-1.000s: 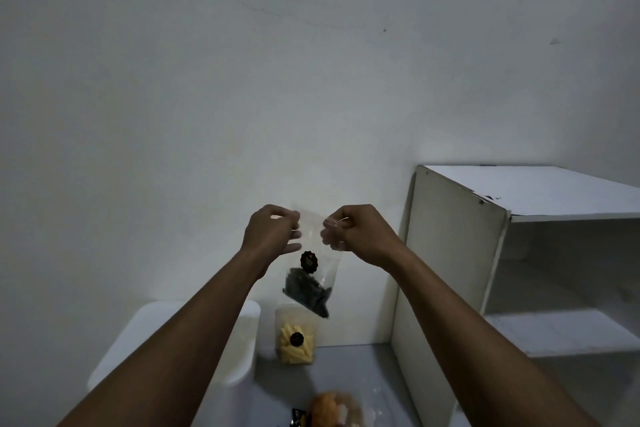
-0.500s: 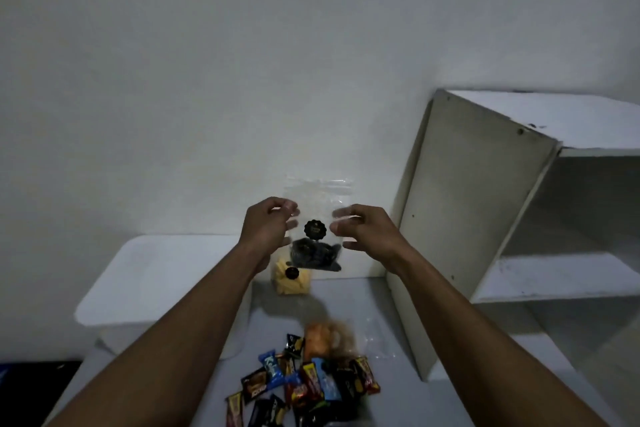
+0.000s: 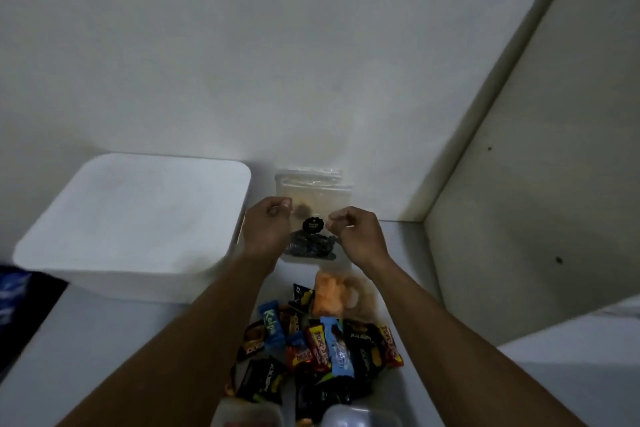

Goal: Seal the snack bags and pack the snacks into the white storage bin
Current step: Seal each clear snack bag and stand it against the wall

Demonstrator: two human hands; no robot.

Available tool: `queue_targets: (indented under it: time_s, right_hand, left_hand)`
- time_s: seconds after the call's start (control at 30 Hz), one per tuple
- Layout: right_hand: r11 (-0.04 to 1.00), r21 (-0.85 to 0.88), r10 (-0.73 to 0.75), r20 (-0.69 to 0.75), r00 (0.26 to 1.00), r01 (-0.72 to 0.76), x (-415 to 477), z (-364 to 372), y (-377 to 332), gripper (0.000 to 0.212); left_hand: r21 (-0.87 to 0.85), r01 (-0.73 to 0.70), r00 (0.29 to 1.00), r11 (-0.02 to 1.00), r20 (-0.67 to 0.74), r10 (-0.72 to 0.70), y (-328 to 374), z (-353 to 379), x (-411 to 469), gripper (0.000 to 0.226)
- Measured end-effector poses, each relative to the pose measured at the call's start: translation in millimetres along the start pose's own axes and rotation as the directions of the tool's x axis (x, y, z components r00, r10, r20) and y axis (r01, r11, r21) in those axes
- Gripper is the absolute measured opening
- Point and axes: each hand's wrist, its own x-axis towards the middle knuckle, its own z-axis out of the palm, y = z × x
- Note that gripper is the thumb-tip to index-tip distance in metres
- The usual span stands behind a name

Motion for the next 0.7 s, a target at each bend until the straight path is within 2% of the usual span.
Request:
queue_targets:
  time_s: [0.2,0.43,0.63,0.7]
  right_hand:
    - [0.997,-0.072,0.040,-0.037,0.999,-0.042,31.6,23.6,40.5,0.012]
    - [0.996,-0.080,0.024,-0.099,0.995,-0.032,46.9,36.2,50.1,0.007]
    - [0.996,-0.071,0.044,-0.100,0.994,-0.051,46.8,30.6,42.5,0.015]
    - [0.994,-0.091,0.047,-0.068,0.997,-0.053,42.8,23.2,39.7,0.021]
  left_hand:
    - [-0.055,0.148,0.979,0.987,-0.132,-0.154,-52.4,27.5,37.1,0.016]
    - [-0.056,0.172,0.964,0.983,-0.196,-0.180,-67.7,35.8,54.6,0.008]
    - [-0.129,0.099,0.973,0.987,-0.193,-0.123,-61.9,40.2,57.3,0.033]
    - [-0.086,0.095,0.979,0.992,-0.171,-0.109,-60.5,40.1,50.8,0.045]
